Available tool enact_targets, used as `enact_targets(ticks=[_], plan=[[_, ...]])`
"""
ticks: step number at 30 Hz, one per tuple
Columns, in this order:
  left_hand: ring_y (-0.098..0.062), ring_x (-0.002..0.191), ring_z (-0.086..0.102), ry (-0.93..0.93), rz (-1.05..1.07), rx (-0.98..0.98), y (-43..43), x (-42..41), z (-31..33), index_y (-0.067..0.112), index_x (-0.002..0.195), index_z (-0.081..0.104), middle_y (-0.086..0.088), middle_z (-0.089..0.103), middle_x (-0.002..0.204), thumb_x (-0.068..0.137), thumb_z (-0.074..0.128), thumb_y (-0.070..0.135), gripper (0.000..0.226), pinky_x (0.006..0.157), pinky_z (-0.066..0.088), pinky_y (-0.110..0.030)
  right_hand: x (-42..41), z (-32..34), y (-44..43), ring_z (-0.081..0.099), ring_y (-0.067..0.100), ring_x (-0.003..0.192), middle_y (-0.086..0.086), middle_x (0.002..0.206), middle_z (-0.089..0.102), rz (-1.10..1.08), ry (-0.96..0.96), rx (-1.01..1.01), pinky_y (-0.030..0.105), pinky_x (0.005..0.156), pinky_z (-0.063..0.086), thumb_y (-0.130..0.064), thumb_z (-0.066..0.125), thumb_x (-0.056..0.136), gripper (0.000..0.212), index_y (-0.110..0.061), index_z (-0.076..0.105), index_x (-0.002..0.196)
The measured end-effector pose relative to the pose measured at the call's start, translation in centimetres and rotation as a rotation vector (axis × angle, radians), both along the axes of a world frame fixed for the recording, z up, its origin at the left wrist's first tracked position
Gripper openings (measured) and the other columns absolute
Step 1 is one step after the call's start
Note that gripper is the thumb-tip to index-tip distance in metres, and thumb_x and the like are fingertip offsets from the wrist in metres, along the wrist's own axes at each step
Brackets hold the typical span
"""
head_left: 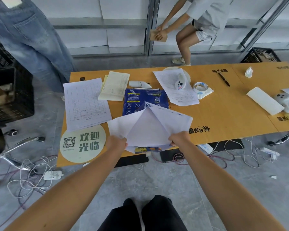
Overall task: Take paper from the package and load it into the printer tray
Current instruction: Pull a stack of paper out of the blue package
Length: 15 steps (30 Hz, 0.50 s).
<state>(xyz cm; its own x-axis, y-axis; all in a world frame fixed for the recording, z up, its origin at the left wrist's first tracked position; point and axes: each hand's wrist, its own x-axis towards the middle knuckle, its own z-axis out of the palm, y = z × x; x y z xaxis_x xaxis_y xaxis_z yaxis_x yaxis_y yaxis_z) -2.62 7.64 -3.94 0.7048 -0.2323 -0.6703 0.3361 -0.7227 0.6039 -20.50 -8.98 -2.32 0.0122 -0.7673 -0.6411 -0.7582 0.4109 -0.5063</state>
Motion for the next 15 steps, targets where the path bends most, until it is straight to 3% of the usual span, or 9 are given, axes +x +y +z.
enact_targets(ticks=[3, 5, 8, 10, 12, 13, 15], plan=[[-0.016, 0.047, 0.057, 0.103, 0.156, -0.065, -0.2, 0.5, 0.1, -0.003, 0.09, 0.056, -0.013, 0.066, 0.072, 0.082, 0.066, 0.008, 0.017, 0.04, 0.048, -0.02, -0.3, -0.3, -0.3, 0.065, 0.029, 0.08, 0.013, 0.096, 0.059, -0.07, -0.072, 0.057, 0.032, 0.064, 0.059, 0.003, 0.068, 0.075, 0.029, -0.004, 0.053, 0.099], [-0.014, 0.043, 0.054, 0.139, 0.178, -0.061, -0.4, 0.8, 0.1, 0.0, 0.091, 0.057, -0.011, 0.063, 0.066, 0.08, 0.073, 0.014, 0.024, 0.03, 0.041, -0.015, -0.3, -0.6, -0.5, 0.066, 0.028, 0.078, 0.012, 0.096, 0.06, -0.123, -0.111, 0.079, 0.037, 0.076, 0.061, 0.002, 0.069, 0.076, 0.025, -0.006, 0.054, 0.094], [-0.018, 0.05, 0.059, 0.154, 0.046, 0.005, -0.7, 0.6, 0.0, 0.002, 0.091, 0.062, -0.01, 0.066, 0.07, 0.076, 0.079, 0.03, 0.035, 0.042, 0.048, -0.023, -0.2, -1.4, -0.2, 0.067, 0.028, 0.073, 0.008, 0.076, 0.058, -0.182, -0.137, 0.049, 0.042, 0.08, 0.061, -0.005, 0.075, 0.076, 0.028, -0.011, 0.048, 0.073], [-0.029, 0.082, 0.07, 0.088, -0.049, 0.045, -0.7, 0.3, -0.4, 0.001, 0.107, 0.065, -0.016, 0.071, 0.097, 0.078, 0.076, 0.033, 0.045, 0.07, 0.056, -0.034, -0.3, -1.7, 0.2, 0.07, 0.029, 0.075, 0.01, 0.073, 0.064, -0.166, -0.079, -0.013, 0.042, 0.077, 0.061, -0.01, 0.078, 0.071, 0.027, -0.009, 0.051, 0.071], [-0.035, 0.106, 0.064, 0.026, -0.061, 0.012, -0.5, 0.0, -0.7, 0.001, 0.115, 0.065, -0.019, 0.066, 0.115, 0.082, 0.073, 0.029, 0.044, 0.088, 0.051, -0.038, -0.6, -2.4, 0.1, 0.072, 0.03, 0.084, 0.014, 0.087, 0.071, -0.149, -0.052, -0.032, 0.042, 0.076, 0.062, -0.01, 0.078, 0.064, 0.026, -0.004, 0.063, 0.085], [-0.035, 0.104, 0.063, 0.038, -0.058, -0.012, -0.4, -0.1, -0.6, 0.0, 0.116, 0.063, -0.019, 0.064, 0.113, 0.083, 0.073, 0.026, 0.043, 0.086, 0.05, -0.038, -0.9, -2.6, -0.1, 0.072, 0.031, 0.086, 0.015, 0.091, 0.072, -0.157, -0.07, -0.008, 0.041, 0.075, 0.062, -0.008, 0.078, 0.063, 0.033, -0.003, 0.066, 0.093], [-0.026, 0.073, 0.058, 0.138, -0.058, -0.067, 0.2, 0.3, -0.5, 0.0, 0.106, 0.061, -0.015, 0.059, 0.087, 0.082, 0.074, 0.02, 0.034, 0.064, 0.047, -0.035, -1.4, -2.2, -0.5, 0.07, 0.028, 0.076, 0.016, 0.09, 0.071, -0.169, -0.107, 0.066, 0.034, 0.061, 0.06, -0.001, 0.076, 0.063, 0.036, 0.0, 0.067, 0.098]])
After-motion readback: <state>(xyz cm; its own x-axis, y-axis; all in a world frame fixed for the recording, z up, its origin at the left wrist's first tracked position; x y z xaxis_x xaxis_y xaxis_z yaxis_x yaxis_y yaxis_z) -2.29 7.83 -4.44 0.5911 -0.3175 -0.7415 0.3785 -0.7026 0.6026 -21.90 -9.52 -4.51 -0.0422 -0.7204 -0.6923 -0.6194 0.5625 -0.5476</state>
